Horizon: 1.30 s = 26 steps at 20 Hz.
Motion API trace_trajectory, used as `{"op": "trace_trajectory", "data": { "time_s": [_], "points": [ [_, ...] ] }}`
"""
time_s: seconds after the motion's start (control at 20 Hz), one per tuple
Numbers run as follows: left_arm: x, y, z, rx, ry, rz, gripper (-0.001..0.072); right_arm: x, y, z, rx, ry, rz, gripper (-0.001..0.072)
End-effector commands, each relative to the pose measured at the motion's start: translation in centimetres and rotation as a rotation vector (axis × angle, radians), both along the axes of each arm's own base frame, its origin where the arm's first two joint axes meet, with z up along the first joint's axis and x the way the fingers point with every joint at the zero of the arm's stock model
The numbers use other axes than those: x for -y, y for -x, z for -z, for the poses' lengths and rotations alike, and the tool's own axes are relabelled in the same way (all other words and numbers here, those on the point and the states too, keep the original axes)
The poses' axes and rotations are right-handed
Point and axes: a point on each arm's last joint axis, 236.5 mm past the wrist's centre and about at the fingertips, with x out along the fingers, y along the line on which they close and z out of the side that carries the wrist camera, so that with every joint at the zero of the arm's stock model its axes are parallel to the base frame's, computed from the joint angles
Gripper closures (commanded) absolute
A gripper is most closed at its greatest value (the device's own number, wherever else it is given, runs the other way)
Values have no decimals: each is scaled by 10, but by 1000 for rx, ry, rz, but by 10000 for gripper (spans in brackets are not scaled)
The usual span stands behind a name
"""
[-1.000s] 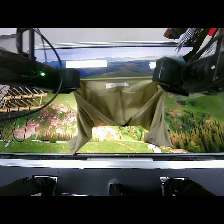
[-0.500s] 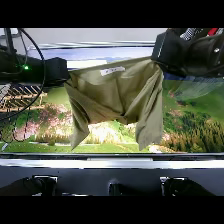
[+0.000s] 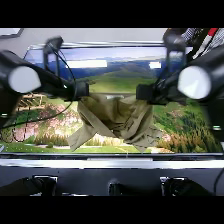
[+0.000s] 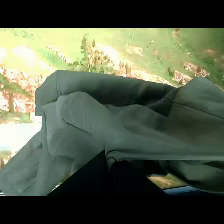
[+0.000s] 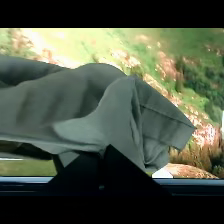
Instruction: Fold the clothes and pants, and hang the long-sleeved shirts on hangers.
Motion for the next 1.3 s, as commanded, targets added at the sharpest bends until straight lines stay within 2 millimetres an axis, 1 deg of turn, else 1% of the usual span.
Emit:
{"op": "trace_trajectory", "data": {
  "time_s": [0.0,0.15,0.3,0.4,0.5,0.55,0.6,0.65,0.7,0.75,0.8,0.85,0.9,0.95,1.0,1.05,1.1,1.15,1.25],
  "points": [
    [9,-5,54,-72,40,-35,688,1,-5,54,-55,29,63,683],
    [5,-12,85,-103,23,-56,688,-1,-7,91,-79,26,99,683],
    [6,-14,107,-144,-6,-57,687,-3,-8,117,-88,10,130,683],
    [8,-15,115,-158,-8,-58,687,-6,-11,124,-77,-11,151,683],
    [9,-16,116,-162,-1,-60,683,-9,-16,123,-58,-31,155,683],
    [9,-16,116,-166,6,-58,654,-11,-17,122,-51,-39,157,683],
    [7,-17,115,-170,12,-60,540,-11,-18,122,-47,-47,167,683],
    [5,-18,113,-171,21,-53,333,-12,-19,121,-42,-51,166,683],
    [1,-19,110,-173,36,-51,214,-13,-21,121,-37,-55,164,683],
    [-5,-21,105,-171,49,-47,207,-14,-23,121,-31,-59,161,683],
    [-16,-23,98,-165,52,-54,200,-16,-25,121,-26,-63,158,683],
    [-34,-24,89,-156,48,-68,199,-17,-26,121,-21,-67,156,683],
    [-53,-26,79,-140,41,-78,189,-19,-28,122,-17,-70,153,683],
    [-78,-27,67,-119,35,-98,188,-20,-29,123,-16,-70,152,683],
    [-103,-28,56,-97,24,-128,183,-20,-29,124,-19,-67,151,683],
    [-134,-30,45,-69,7,-173,161,-20,-30,126,-23,-63,149,683],
    [-164,-29,36,-44,0,-222,161,-21,-31,127,-23,-63,148,683],
    [-191,-28,32,-22,-9,-268,161,-22,-32,127,-18,-67,145,683],
    [-252,-23,31,8,-81,-346,162,-24,-34,126,-8,-76,142,683]
  ]
}}
